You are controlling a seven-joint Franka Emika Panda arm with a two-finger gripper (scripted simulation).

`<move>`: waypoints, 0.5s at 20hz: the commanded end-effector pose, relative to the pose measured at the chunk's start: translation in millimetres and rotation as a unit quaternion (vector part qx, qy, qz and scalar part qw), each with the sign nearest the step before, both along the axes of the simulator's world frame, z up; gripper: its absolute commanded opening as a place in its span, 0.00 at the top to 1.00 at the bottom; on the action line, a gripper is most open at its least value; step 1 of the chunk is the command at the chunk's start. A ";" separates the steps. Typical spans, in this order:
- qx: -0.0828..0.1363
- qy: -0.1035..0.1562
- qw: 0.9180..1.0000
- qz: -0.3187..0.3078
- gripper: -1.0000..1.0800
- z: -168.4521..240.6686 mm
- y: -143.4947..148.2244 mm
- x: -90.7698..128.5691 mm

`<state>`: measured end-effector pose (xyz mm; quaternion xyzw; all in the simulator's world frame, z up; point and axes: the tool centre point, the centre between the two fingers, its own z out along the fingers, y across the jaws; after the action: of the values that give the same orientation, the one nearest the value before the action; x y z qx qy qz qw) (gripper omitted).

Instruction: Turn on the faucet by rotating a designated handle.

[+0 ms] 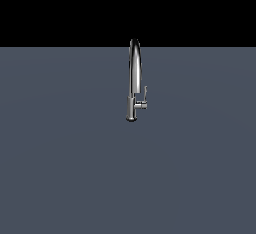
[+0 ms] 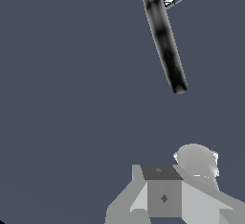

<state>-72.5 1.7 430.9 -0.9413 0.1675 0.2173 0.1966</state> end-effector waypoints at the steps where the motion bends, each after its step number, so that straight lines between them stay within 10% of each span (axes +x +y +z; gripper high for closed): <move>1: 0.016 0.018 1.000 -0.018 1.00 -8.3 -3.5 14.1; 10: 0.076 0.084 0.990 -0.085 1.00 -44.0 -17.8 60.9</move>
<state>-19.3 -13.5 393.6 -0.8932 0.2353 0.2807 0.2607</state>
